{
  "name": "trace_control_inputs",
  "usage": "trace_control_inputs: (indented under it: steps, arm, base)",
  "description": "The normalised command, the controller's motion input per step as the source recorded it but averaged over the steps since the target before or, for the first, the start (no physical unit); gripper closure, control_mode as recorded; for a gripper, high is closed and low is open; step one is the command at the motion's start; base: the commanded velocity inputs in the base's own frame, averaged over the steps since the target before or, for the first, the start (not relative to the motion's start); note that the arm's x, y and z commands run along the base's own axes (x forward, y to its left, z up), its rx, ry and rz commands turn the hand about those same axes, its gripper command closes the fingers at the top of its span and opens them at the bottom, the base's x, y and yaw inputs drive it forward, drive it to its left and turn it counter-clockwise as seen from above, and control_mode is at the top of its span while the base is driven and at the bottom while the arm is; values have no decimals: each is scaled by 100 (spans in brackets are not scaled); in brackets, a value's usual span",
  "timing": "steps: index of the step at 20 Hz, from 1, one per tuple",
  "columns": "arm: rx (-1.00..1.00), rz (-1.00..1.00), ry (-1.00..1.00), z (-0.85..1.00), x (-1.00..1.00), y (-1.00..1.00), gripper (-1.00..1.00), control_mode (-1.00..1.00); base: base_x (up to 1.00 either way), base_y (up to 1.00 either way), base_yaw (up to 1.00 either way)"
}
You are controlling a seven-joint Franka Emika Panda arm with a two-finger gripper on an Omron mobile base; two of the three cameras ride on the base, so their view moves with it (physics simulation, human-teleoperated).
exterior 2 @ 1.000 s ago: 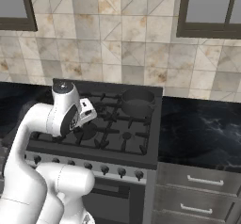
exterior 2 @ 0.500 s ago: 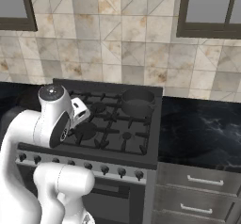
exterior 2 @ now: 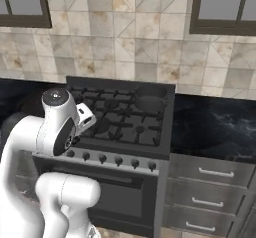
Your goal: Move the pot and pan from the stove into the sink.
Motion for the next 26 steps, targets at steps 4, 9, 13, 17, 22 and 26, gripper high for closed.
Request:
trace_control_inputs:
  steps: [4, 9, 13, 17, 22, 26]
  arm:
    - [0, 0, 0, 0, 0, 0, 100, 100]
    - [0, 0, 0, 0, 0, 0, 100, 100]
    - [0, 0, 0, 0, 0, 0, 100, 100]
    - [0, 0, 0, 0, 0, 0, 100, 100]
    - [0, 0, 0, 0, 0, 0, 100, 100]
    - [0, 0, 0, 0, 0, 0, 100, 100]
  base:
    - [-82, -13, 13]
    - [-42, -2, 38]
    - [-19, -2, 47]
    - [-18, -1, 48]
    - [-18, -1, 48]
    - [-18, -1, 48]
